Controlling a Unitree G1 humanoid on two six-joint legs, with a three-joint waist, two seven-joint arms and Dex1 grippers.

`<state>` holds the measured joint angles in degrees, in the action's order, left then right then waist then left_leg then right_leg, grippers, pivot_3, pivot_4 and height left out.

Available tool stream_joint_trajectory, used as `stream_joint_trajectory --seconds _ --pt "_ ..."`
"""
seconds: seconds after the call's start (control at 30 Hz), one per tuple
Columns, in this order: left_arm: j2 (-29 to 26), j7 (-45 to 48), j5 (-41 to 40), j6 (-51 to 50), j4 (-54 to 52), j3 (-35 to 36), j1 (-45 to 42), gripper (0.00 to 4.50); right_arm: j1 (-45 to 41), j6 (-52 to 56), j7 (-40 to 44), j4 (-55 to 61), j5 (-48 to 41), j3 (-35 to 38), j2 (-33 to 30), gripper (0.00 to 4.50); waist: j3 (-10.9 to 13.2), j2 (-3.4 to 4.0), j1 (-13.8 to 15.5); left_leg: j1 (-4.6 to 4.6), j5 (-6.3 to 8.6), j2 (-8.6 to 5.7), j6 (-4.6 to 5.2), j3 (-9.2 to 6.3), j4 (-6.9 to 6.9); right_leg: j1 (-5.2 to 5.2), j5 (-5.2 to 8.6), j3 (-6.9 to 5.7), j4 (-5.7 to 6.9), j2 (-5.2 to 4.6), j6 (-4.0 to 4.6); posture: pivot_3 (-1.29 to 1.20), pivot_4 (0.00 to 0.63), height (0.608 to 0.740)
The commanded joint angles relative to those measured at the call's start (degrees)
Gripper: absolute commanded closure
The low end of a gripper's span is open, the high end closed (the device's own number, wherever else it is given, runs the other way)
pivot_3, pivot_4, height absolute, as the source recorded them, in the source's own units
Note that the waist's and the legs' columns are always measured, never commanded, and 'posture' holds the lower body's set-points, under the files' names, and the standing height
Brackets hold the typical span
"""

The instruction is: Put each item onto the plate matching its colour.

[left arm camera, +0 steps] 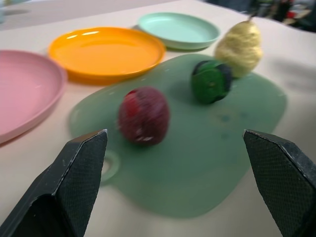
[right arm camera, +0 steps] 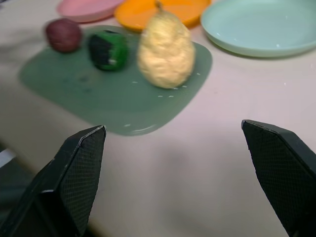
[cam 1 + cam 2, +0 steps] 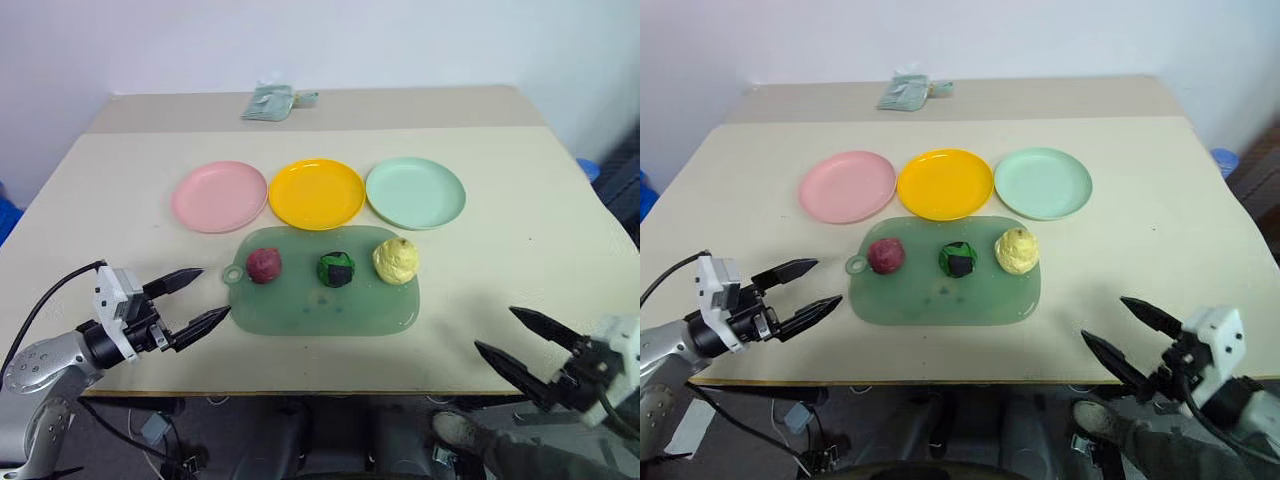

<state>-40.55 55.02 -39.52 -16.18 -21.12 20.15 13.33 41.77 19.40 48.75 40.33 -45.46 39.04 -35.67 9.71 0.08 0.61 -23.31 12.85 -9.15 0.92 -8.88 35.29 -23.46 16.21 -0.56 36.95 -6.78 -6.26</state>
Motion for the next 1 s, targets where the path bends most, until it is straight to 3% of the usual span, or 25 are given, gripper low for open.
stream_joint_trajectory --seconds 0.03,0.17,0.3,0.43,0.7,0.87,1.0 --pt "-0.87 0.81 -0.66 -0.47 -1.43 1.05 -0.26 0.00 2.40 0.04 -0.77 6.30 -5.06 6.38 0.45 0.02 0.03 -0.05 0.00 0.01 0.00 0.05 0.00 0.14 -0.05 0.00 0.04 0.09 -0.01 0.01 -0.07 0.00 0.150 0.740" --pt "-0.10 -0.66 -0.34 -1.46 -1.29 0.62 -1.42 0.00 2.64 2.88 -5.49 11.03 -10.94 10.76 -1.94 0.02 0.04 -0.08 0.10 -0.06 0.05 0.40 0.07 0.87 -0.11 0.01 0.07 0.27 -0.07 -0.02 -0.09 0.00 0.150 0.740" --pt "0.89 -2.21 -0.07 -1.79 -1.58 0.08 -2.41 0.00 -2.91 6.80 -13.14 12.60 -15.96 10.16 -8.01 0.02 0.04 -0.10 0.10 -0.06 0.10 0.57 0.17 1.13 -0.11 -0.03 -0.10 0.25 -0.40 0.02 0.14 0.00 0.150 0.740" --pt "1.84 -4.03 1.86 -1.21 -1.86 -0.59 -2.60 0.00 -9.98 9.61 -17.91 12.14 -17.37 5.35 -12.21 0.02 0.07 -0.18 0.24 -0.12 0.19 0.57 0.36 1.17 -0.15 -0.03 -0.16 0.19 -0.68 0.00 0.16 0.00 0.150 0.740" --pt "4.72 -10.83 2.56 -4.67 -4.07 -2.40 -5.07 0.00 -30.07 12.91 -23.07 10.42 -14.88 -13.22 -15.83 0.02 0.20 -0.39 0.26 -0.13 0.22 0.56 0.59 1.21 -0.04 0.09 -0.26 0.13 -0.88 0.01 -0.02 0.00 0.150 0.740" --pt "5.33 -17.39 3.44 -10.30 -5.05 -5.62 -10.21 0.00 -47.27 11.79 -16.00 -3.26 -6.58 -27.18 -14.36 0.02 0.27 -0.49 0.22 -0.09 0.19 0.57 0.55 1.21 0.09 0.14 -0.41 0.13 -0.85 0.07 -0.06 0.00 0.150 0.740" --pt "5.52 -18.19 4.80 -10.79 -4.67 -7.01 -11.83 0.00 -51.44 5.50 -5.61 -14.38 1.76 -32.49 -13.35 0.02 0.27 -0.53 0.39 -0.09 0.15 0.56 0.53 1.21 0.16 0.16 -0.56 0.13 -0.85 0.13 -0.22 0.00 0.150 0.740"
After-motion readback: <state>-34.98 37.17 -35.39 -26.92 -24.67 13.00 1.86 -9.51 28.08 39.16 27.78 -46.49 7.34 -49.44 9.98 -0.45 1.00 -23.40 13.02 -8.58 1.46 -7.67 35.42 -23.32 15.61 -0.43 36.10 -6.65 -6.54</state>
